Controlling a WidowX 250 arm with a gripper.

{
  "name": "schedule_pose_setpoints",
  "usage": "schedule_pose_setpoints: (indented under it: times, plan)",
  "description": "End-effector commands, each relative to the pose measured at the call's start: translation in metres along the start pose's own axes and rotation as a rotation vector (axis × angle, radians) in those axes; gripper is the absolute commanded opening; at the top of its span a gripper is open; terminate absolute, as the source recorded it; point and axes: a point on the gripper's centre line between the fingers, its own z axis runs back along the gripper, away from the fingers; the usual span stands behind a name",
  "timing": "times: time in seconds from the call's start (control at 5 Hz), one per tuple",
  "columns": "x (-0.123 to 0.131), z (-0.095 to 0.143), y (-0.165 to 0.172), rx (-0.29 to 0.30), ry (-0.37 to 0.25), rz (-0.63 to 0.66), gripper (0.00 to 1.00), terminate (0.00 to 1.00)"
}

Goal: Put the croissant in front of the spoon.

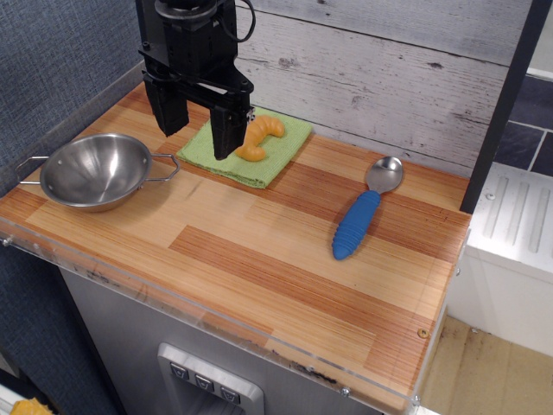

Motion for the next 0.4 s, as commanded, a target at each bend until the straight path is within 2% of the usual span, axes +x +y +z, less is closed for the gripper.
schedule_pose_setpoints:
  times: [0.0,0.2]
  plan:
    - [0.000,0.000,0.000,0.000,0.000,0.000,1.00,0.00]
    - [0.021,-0.021,0.009,0.010,0.018,0.048,1.00,0.00]
